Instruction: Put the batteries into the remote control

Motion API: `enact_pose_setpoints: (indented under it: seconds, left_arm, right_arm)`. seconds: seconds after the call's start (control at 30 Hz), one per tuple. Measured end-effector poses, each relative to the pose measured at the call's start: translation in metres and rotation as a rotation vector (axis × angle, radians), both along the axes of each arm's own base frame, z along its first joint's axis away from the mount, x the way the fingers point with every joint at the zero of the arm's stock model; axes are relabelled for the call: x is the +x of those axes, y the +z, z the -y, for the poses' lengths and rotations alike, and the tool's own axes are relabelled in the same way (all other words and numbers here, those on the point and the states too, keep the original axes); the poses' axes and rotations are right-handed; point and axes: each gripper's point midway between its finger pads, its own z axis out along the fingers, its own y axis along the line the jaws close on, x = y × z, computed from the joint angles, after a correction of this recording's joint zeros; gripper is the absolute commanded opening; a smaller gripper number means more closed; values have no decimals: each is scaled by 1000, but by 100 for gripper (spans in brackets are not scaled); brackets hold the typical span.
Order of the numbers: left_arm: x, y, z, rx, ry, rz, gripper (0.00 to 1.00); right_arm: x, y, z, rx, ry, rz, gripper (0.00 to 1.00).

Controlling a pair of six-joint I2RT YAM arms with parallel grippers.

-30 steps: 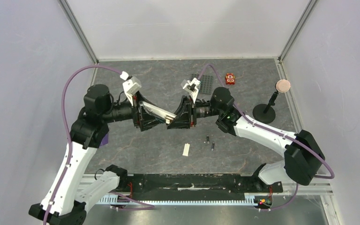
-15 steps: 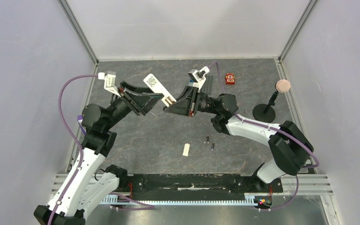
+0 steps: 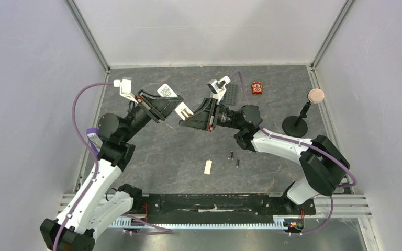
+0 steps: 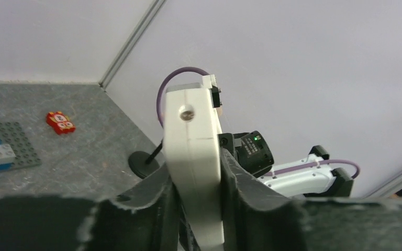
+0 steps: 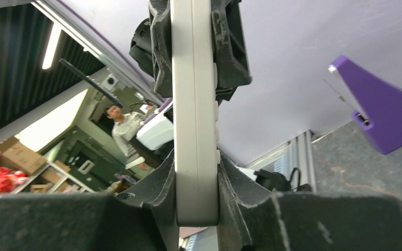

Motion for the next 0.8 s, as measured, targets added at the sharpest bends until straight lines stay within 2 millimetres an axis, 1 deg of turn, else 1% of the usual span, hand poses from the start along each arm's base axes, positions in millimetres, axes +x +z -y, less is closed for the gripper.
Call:
enact_pose_setpoints:
  seconds: [0.03, 0.07, 0.1, 0.17, 0.23, 0.3, 0.33, 0.4, 0.5, 0.53, 0.6, 0.67, 0.7, 0.77, 0.8]
  left_arm:
    - [1, -2, 0, 0, 7, -6, 7]
    - [2, -3, 0, -10, 8, -21, 2]
    - [3, -2, 0, -19, 13, -31, 2]
    - [4, -3, -1, -22, 19, -40, 2]
    - [5, -6, -2, -10, 30, -41, 2]
    - [7, -12, -4, 19, 56, -47, 2]
    - [9, -17, -6, 38, 78, -53, 2]
    - [16, -29, -12, 89, 140, -72, 2]
    - [27, -50, -27, 176, 252, -111, 2]
    - [30, -58, -33, 207, 292, -127, 2]
    - [35, -76, -46, 275, 369, -163, 2]
    - [38, -88, -53, 324, 410, -183, 2]
    - [38, -93, -55, 351, 421, -189, 2]
    - [38, -100, -57, 386, 422, -186, 2]
    - [38, -102, -56, 398, 417, -184, 2]
  right_arm:
    - [0, -1, 0, -2, -3, 4, 6]
    - [2, -2, -1, -6, -17, 15, 10]
    - [3, -3, -2, -7, -21, 25, 16]
    - [4, -4, -2, -11, -29, 36, 44]
    - [6, -6, -3, -25, -40, 27, 64]
    - [10, -13, -4, -58, -65, 17, 76]
    - [12, -17, -3, -80, -86, 16, 79]
    - [14, -28, 0, -131, -124, 18, 79]
    - [22, -47, 10, -250, -230, 36, 76]
    - [25, -53, 13, -289, -266, 42, 74]
    - [38, -72, 25, -403, -379, 49, 67]
    - [54, -98, 41, -538, -501, 41, 56]
    - [62, -116, 51, -619, -558, 29, 50]
    - [73, -153, 69, -779, -641, 0, 47]
    - [76, -177, 81, -874, -675, -23, 46]
